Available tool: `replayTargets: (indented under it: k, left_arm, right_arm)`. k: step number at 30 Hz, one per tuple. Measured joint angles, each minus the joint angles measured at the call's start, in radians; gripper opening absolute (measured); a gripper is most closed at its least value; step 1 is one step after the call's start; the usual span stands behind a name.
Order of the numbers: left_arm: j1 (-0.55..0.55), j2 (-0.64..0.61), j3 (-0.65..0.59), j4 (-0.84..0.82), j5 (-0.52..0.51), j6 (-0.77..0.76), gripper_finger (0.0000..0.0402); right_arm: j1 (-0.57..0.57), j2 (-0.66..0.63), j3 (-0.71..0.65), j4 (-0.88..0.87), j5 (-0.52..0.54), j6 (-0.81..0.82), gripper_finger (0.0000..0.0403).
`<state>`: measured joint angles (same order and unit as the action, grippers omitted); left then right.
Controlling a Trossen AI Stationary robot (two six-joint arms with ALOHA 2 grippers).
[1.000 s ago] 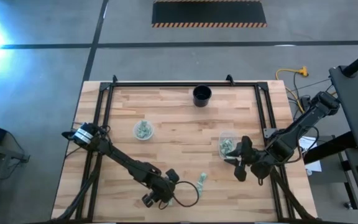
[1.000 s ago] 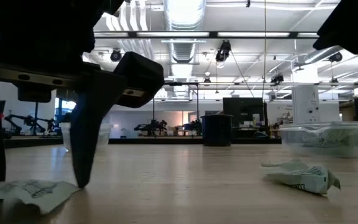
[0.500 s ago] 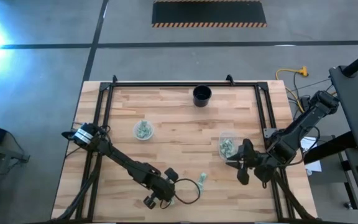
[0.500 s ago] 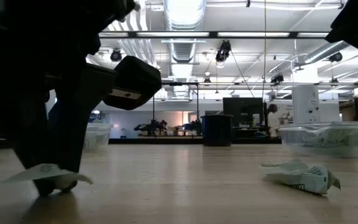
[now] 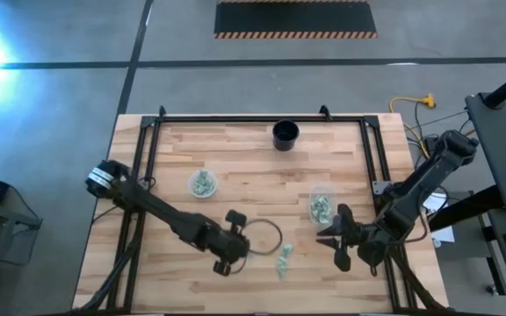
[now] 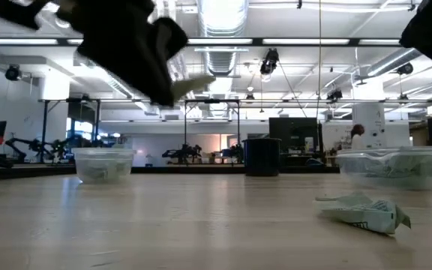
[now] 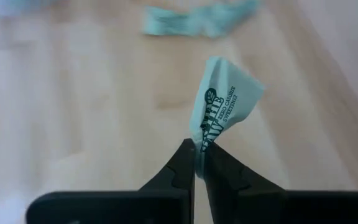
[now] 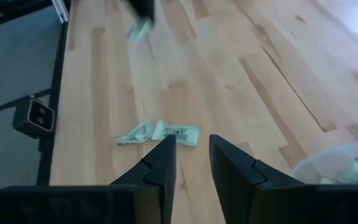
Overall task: Pick and place items into bin
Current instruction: Put the white sweetener packet into the left transparent bin
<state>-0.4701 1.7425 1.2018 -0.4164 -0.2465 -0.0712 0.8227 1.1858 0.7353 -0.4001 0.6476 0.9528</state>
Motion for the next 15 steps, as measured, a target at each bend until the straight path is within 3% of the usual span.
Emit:
replayTargets:
  k: [10,15]
  left_arm:
    - [0.126,-0.263,-0.053,-0.276,-0.211,-0.088,0.0002]
    - [0.206,-0.337,-0.096,-0.422,-0.235,-0.108,0.0003]
  right_arm:
    - [-0.019,0.165,-0.001,0.138,0.008,-0.034,0.0079]
    - [-0.031,0.245,0.011,0.176,0.007,-0.058,0.0073]
